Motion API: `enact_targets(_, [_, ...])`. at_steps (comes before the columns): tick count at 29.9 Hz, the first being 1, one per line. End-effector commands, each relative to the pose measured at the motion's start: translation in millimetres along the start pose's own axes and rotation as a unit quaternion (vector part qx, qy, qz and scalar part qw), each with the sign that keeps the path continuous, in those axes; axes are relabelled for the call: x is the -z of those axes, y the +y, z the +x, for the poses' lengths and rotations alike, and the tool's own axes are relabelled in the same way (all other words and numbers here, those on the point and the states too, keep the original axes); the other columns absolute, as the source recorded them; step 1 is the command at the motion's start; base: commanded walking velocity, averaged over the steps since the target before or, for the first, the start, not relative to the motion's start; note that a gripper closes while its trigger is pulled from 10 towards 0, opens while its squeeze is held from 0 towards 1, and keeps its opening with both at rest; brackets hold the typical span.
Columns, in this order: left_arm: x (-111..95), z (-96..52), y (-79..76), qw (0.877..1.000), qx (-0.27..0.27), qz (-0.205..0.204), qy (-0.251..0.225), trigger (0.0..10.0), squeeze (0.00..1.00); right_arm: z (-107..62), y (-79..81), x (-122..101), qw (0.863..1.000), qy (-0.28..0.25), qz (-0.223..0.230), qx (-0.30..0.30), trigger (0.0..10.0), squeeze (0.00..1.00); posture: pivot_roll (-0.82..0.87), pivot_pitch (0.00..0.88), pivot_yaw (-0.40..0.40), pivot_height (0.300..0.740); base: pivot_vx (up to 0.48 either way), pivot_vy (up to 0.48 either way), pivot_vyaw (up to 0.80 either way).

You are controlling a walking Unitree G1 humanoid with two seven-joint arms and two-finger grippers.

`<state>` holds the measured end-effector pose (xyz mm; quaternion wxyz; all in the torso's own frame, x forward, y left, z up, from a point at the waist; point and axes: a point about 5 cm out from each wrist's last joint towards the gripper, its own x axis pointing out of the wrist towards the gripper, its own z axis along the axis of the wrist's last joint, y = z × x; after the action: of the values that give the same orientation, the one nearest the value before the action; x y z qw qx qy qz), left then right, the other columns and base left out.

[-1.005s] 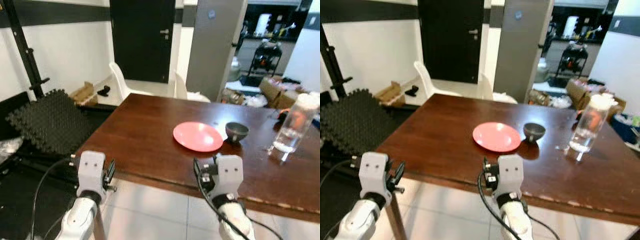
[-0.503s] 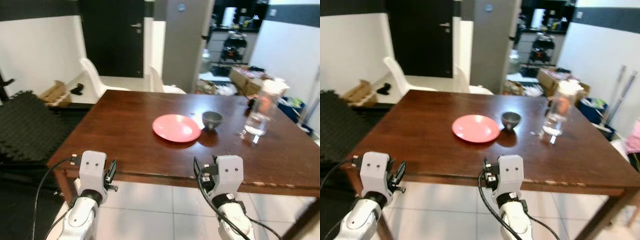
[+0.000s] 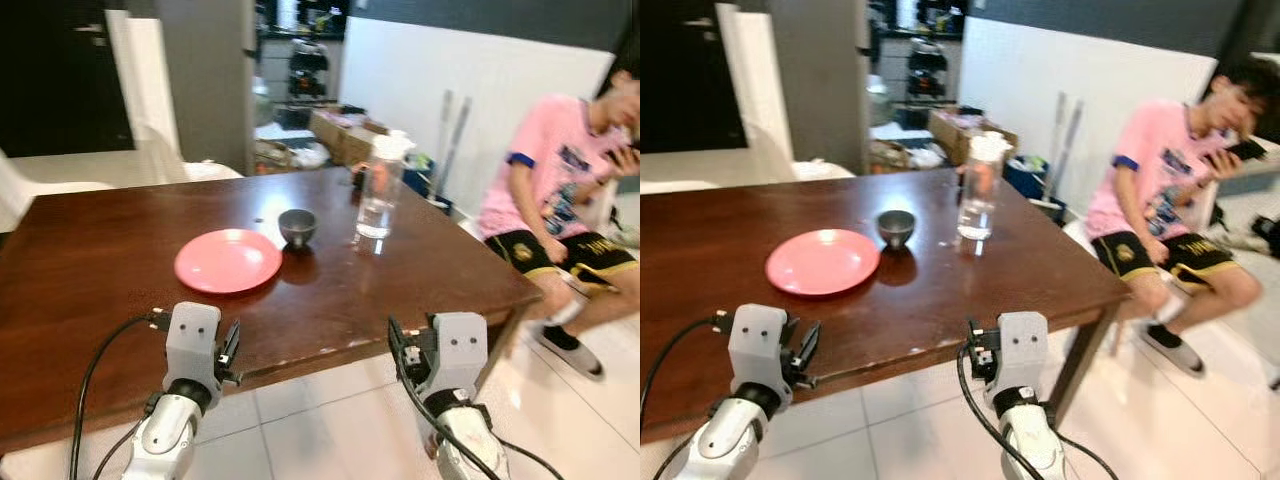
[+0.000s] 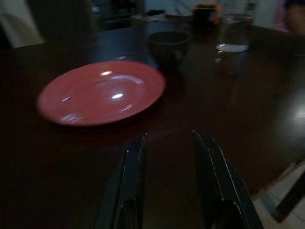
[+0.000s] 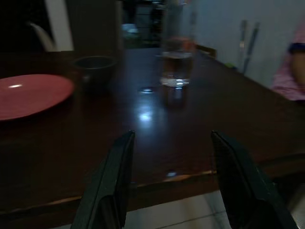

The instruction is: Setting the table

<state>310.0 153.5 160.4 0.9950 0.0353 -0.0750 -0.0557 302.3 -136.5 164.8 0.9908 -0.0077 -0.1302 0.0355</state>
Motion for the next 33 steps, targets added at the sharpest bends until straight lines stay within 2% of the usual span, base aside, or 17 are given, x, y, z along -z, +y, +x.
enact_targets(1, [6, -1.7, -0.8, 1.000, 0.002, 0.000, 0.013, 10.0, 0.00, -3.2, -2.0, 6, 1.000, 0.014, 0.001, 0.002, 10.0, 0.00, -0.03, 0.049, 0.031, 0.740, 0.000, 0.000, -0.78])
enact_targets(12, [19, -7.5, 4.1, 0.999, -0.002, 0.008, 0.032, 10.0, 0.00, -9.0, -3.7, 17, 0.999, 0.033, -0.012, -0.004, 10.0, 0.00, -0.03, 0.050, 0.029, 0.740, 0.000, 0.000, -0.78])
enact_targets(19, [23, -16.5, 12.2, 0.999, 0.003, 0.022, 0.042, 10.0, 0.00, -17.8, -8.4, 27, 0.998, 0.051, -0.027, -0.010, 10.0, 0.00, -0.03, 0.054, 0.026, 0.740, 0.000, 0.000, -0.78])
enact_targets(33, [34, -23.3, 9.9, 0.998, 0.020, 0.035, 0.057, 10.0, 0.00, -24.4, -15.3, 39, 0.997, 0.070, -0.042, -0.010, 10.0, 0.00, -0.03, 0.053, 0.020, 0.740, 0.000, 0.000, -0.78])
